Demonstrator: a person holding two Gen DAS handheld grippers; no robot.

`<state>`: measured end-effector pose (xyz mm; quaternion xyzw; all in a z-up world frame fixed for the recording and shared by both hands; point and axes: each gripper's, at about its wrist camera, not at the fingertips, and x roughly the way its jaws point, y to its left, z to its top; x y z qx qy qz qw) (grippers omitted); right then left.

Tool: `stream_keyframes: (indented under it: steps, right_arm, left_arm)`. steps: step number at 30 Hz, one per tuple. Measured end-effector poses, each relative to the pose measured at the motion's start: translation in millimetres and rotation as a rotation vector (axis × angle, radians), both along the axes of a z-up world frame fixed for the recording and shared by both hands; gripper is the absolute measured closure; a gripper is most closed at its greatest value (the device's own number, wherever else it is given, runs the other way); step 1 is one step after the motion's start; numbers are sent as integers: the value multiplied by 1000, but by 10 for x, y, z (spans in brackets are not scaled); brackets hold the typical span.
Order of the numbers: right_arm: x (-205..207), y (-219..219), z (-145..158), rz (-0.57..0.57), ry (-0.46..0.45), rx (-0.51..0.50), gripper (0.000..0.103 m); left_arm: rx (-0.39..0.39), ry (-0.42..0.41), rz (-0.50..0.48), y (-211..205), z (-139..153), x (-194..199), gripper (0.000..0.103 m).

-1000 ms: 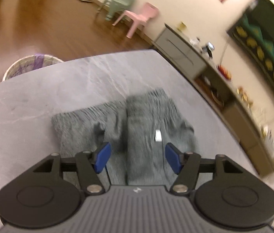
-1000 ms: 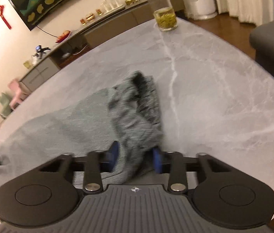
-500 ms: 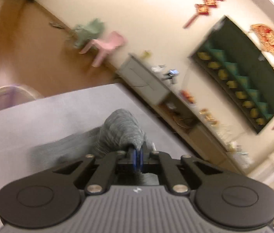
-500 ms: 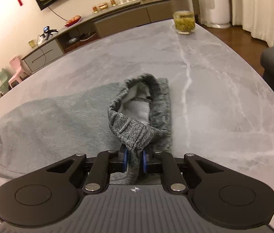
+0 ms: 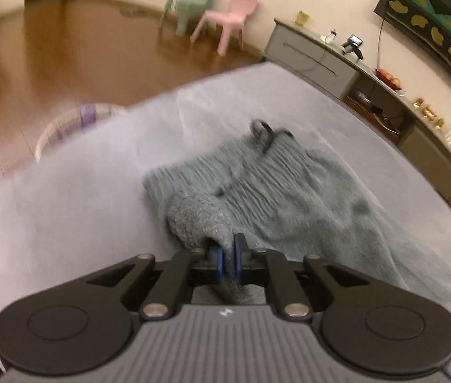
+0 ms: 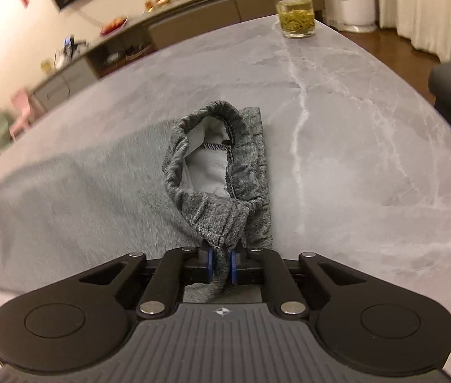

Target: Fold clothes

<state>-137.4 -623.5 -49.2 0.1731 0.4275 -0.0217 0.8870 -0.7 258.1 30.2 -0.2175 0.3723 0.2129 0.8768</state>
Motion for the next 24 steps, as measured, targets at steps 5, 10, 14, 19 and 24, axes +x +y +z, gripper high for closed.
stream_keyframes:
  steps: [5,10,14,19,24]
  right_arm:
    - [-38,65,42,57,29,-41,98]
    - [-103,94,365,60,-42,-78,60]
    - [36,217,626,43,-139,-150,46]
    - [451,467,377,94,-71,-265,49]
    - [632,377,23,48,39,-324,63]
  left_arm:
    - [10,-116,-15,-78,167,-19,98]
    - [-8,-119,-35,-62,174,-39,94]
    - [-103,-115,21,79,143,-109,85]
    - [-55,-191,66,40,354,-303,61]
    - [-199,-201,78,299,347,-320,43]
